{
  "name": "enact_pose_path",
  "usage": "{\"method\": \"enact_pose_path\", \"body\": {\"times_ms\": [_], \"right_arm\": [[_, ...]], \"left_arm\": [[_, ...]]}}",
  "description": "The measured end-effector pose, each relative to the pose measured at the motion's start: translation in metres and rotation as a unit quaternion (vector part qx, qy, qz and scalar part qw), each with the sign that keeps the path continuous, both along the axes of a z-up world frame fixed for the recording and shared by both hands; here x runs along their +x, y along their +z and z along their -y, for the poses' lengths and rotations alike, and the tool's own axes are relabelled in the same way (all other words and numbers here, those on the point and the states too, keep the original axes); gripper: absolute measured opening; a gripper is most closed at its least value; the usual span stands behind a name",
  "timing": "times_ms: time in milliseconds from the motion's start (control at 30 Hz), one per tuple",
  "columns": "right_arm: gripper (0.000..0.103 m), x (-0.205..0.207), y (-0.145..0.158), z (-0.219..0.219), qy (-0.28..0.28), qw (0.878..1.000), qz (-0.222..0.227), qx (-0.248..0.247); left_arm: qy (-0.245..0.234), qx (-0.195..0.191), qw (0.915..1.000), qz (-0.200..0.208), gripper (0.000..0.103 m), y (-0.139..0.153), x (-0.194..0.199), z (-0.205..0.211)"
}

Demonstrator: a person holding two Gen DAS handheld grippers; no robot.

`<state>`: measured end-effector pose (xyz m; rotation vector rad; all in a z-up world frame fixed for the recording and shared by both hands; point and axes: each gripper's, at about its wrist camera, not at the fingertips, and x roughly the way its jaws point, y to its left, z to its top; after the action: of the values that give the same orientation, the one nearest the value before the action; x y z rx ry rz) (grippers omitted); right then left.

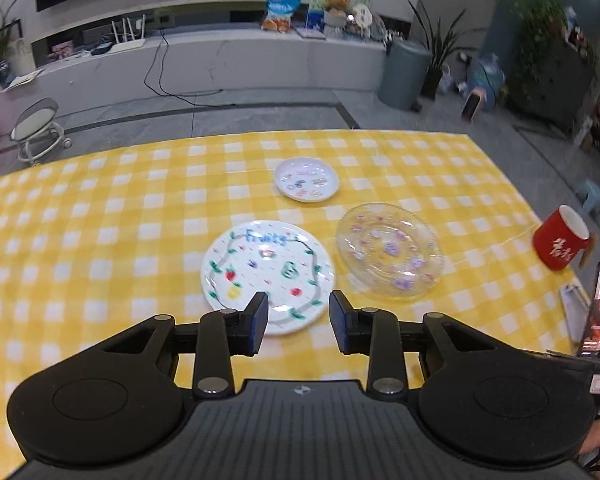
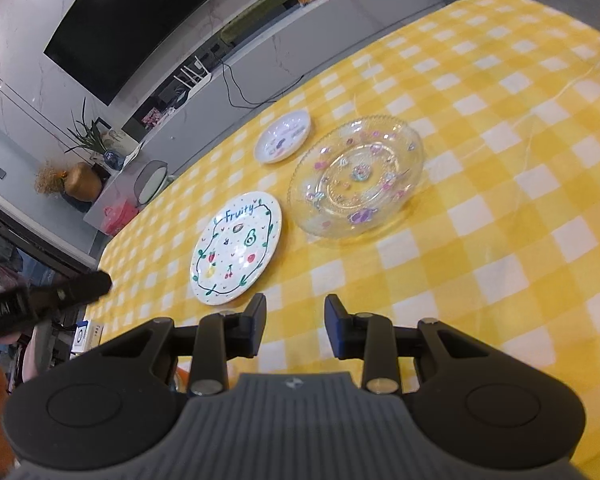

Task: Organize plates and bowls
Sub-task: 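Open the right gripper and move it back toward the plates, then move both grippers side by side to the Fruity plate rim and close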

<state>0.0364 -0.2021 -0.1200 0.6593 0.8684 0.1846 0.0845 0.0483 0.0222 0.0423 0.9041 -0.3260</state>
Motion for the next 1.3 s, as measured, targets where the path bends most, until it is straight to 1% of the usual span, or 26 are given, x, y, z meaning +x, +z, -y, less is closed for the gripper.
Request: {"method": "enact_pose_path", "body": {"times_ms": [67,167,233,333,400,433,500,633,733,867,1033,1167,1267,1300], "right_arm": [[0.033,0.007,-0.005,-0.003,-0.002,1.0,-0.001,0.002],[0.033,0.017,-0.014,-0.008,-0.011,1.0,0.0,-0.003],[0.033,0.025,-0.017,-0.014,-0.009,1.0,0.0,-0.018],[0.032,0.038,-0.023,-0.018,-0.003,1.0,0.001,-0.012],[0.03,0.045,-0.026,-0.021,0.0,1.0,0.005,-0.003],[0.027,0.049,-0.028,-0.022,0.0,1.0,0.007,0.0],[0.025,0.056,-0.032,-0.023,0.002,1.0,0.009,0.007],[0.021,0.068,-0.042,-0.027,0.009,1.0,0.009,0.022],[0.021,0.076,-0.047,-0.031,0.014,0.999,0.005,0.03],[0.021,0.083,-0.053,-0.036,0.018,0.999,0.002,0.049],[0.021,0.092,-0.057,-0.041,0.013,0.999,-0.004,0.051],[0.021,0.099,-0.059,-0.044,0.01,0.998,-0.003,0.054],[0.021,0.099,-0.059,-0.046,0.006,0.999,0.0,0.051],[0.02,0.099,-0.058,-0.047,0.004,0.999,0.002,0.048]], "left_arm": [[-0.002,0.018,0.9998,-0.011,0.038,-0.004,0.02,-0.005],[0.007,0.04,0.999,-0.018,0.038,-0.013,0.047,-0.013],[0.004,0.036,0.999,-0.028,0.038,-0.019,0.063,-0.02],[-0.01,0.025,0.9985,-0.046,0.038,-0.035,0.086,-0.027],[-0.023,0.035,0.9981,-0.046,0.038,-0.046,0.097,-0.03],[-0.029,0.04,0.9978,-0.044,0.038,-0.052,0.102,-0.031],[-0.035,0.043,0.9972,-0.05,0.038,-0.063,0.112,-0.035],[-0.038,0.017,0.9966,-0.071,0.038,-0.084,0.127,-0.047],[-0.04,-0.001,0.9961,-0.079,0.038,-0.096,0.134,-0.054],[-0.035,-0.01,0.9952,-0.091,0.038,-0.11,0.139,-0.061],[-0.047,-0.029,0.9941,-0.094,0.038,-0.116,0.138,-0.067],[-0.044,-0.038,0.9943,-0.09,0.038,-0.121,0.139,-0.072],[-0.034,-0.055,0.994,-0.089,0.038,-0.122,0.141,-0.075],[-0.032,-0.057,0.9941,-0.087,0.036,-0.123,0.141,-0.075]]}}
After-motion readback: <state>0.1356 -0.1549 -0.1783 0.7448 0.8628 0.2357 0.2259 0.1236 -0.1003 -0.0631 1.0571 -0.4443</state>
